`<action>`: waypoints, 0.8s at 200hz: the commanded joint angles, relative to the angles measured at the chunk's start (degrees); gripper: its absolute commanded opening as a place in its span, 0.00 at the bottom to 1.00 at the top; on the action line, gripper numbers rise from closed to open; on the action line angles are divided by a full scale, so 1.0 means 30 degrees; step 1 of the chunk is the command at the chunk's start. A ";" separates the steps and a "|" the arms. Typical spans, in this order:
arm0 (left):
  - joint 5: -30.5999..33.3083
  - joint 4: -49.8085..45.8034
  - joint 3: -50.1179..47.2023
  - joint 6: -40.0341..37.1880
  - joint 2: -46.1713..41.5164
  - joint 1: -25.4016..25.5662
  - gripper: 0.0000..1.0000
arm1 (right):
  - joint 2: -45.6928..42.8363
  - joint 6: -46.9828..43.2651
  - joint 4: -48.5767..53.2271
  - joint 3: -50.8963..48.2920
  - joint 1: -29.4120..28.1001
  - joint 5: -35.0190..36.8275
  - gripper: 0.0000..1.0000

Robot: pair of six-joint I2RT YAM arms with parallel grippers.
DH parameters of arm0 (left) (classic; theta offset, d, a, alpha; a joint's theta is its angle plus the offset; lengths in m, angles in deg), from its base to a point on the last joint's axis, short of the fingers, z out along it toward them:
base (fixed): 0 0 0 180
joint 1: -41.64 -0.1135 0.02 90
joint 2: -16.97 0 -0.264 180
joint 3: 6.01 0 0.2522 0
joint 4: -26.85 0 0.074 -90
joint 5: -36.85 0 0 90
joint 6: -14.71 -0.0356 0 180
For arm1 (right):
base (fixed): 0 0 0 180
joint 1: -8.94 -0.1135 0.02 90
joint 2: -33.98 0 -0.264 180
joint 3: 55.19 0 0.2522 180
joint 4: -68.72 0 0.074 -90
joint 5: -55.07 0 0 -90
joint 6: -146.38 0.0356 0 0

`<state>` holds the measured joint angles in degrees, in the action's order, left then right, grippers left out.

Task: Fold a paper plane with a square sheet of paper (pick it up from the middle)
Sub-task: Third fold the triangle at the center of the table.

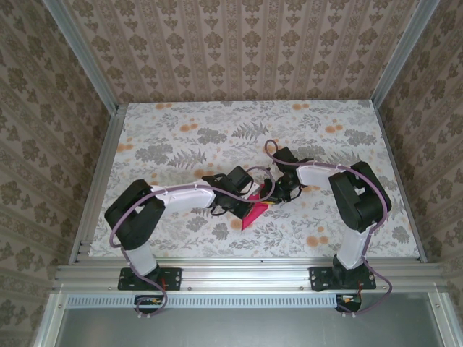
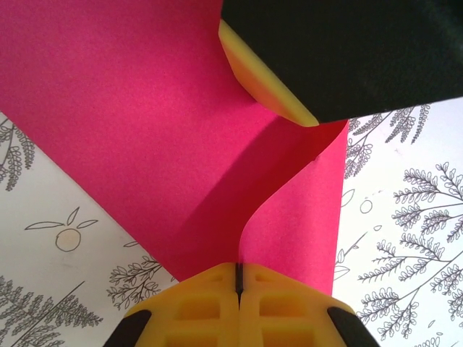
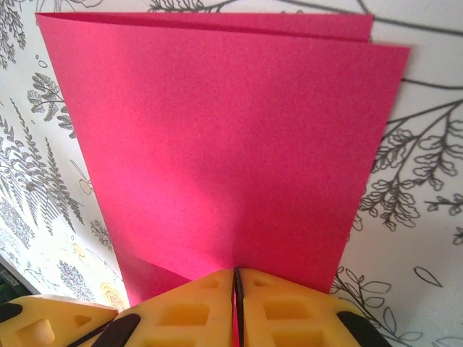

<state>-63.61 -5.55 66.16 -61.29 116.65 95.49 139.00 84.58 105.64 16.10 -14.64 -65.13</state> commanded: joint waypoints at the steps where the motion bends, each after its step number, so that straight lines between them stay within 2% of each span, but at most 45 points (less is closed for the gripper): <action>1: 0.0257 -0.0201 0.0304 -0.0536 0.0266 -0.0284 0.00 | 0.0500 -0.0315 0.0865 0.0475 -0.0141 0.0588 0.11; 160: 0.0791 -0.0064 0.0087 -0.0462 0.0903 -0.0286 0.00 | 0.0376 0.0042 0.0971 0.0952 -0.0170 0.0431 0.15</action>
<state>-61.90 -5.53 66.16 -61.64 118.40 94.83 139.17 84.60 107.13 17.72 -14.86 -63.86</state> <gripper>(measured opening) 0.051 0.140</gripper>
